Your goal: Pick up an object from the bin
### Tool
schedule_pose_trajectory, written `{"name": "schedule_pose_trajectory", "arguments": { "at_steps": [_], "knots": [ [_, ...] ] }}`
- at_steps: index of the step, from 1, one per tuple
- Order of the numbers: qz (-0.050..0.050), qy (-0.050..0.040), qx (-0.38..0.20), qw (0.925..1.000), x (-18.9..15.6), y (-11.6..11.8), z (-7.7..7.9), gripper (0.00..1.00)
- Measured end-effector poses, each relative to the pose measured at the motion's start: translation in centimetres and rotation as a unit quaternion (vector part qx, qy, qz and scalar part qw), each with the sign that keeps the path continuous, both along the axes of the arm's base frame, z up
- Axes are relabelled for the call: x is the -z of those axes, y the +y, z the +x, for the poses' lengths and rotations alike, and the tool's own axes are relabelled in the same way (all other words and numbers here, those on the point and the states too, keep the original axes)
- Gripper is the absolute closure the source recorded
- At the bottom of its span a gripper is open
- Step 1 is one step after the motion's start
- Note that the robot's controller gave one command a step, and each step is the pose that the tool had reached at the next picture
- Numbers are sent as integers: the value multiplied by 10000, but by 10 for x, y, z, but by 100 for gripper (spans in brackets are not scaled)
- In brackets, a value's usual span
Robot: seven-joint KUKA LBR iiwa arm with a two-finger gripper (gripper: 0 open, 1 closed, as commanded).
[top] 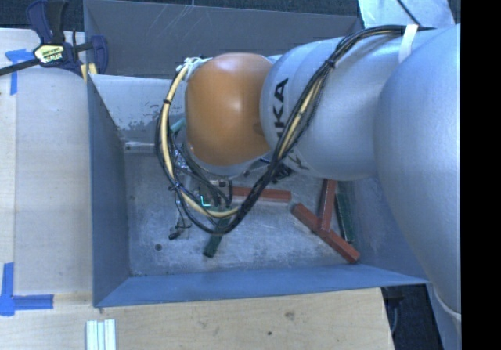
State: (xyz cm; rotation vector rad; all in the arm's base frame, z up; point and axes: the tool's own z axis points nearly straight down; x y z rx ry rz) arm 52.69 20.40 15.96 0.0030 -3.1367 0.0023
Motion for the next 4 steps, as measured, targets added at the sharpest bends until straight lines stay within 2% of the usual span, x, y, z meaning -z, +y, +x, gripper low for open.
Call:
{"name": "schedule_pose_trajectory", "arguments": {
  "at_steps": [1,2,3,4],
  "knots": [
    [-12,-15,41,10000,93,-71,50,0],
    [-13,-74,23,10000,48,-179,103,0],
    [6,-4,-65,10000,91,-186,2,0],
    [11,-65,-57,10000,88,-185,7,100]
  ]
}}
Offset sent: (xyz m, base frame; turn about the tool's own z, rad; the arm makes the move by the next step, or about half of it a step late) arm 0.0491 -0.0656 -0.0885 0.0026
